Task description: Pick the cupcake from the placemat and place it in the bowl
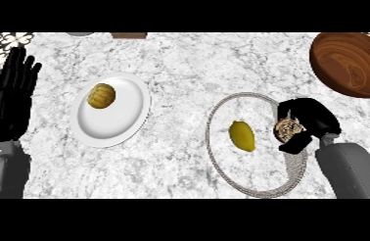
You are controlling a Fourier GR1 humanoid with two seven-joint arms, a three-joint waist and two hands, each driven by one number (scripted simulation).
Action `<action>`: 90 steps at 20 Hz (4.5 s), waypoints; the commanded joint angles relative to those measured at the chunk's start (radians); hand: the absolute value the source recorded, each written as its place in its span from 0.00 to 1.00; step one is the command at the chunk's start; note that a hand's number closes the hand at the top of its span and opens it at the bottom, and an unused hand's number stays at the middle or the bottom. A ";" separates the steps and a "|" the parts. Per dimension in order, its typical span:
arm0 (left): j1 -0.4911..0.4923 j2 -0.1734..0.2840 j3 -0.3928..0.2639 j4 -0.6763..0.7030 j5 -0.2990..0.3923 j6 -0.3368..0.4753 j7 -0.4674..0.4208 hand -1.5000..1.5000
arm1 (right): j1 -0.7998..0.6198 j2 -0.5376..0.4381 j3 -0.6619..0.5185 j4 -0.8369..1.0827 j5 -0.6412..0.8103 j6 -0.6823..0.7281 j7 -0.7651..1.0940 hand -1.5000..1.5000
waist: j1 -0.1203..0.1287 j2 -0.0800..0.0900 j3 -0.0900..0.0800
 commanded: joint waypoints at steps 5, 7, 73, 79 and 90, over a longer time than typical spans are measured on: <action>0.005 0.003 0.026 -0.011 0.003 0.022 -0.005 0.50 | 0.078 -0.467 -0.287 0.220 -0.091 0.037 -0.259 1.00 | -0.064 0.027 0.016; 0.019 0.004 0.024 -0.010 0.007 0.010 -0.006 0.50 | 0.080 -0.539 -0.341 0.279 -0.115 0.026 -0.327 1.00 | -0.049 0.028 0.018; -0.077 -0.030 -0.051 0.028 -0.010 -0.018 -0.004 0.50 | -0.589 -0.463 -0.371 1.055 -0.307 0.106 -0.533 0.00 | 0.074 0.031 0.009; -0.122 0.004 -0.022 0.075 -0.012 -0.013 0.003 0.50 | -0.629 -0.478 -0.519 1.061 -0.451 0.090 -0.564 0.00 | 0.064 0.040 0.010; -0.072 -0.026 -0.043 0.022 -0.023 0.000 -0.005 0.50 | -0.558 -0.661 -0.704 1.109 -0.623 0.082 -0.499 0.00 | 0.067 0.042 0.015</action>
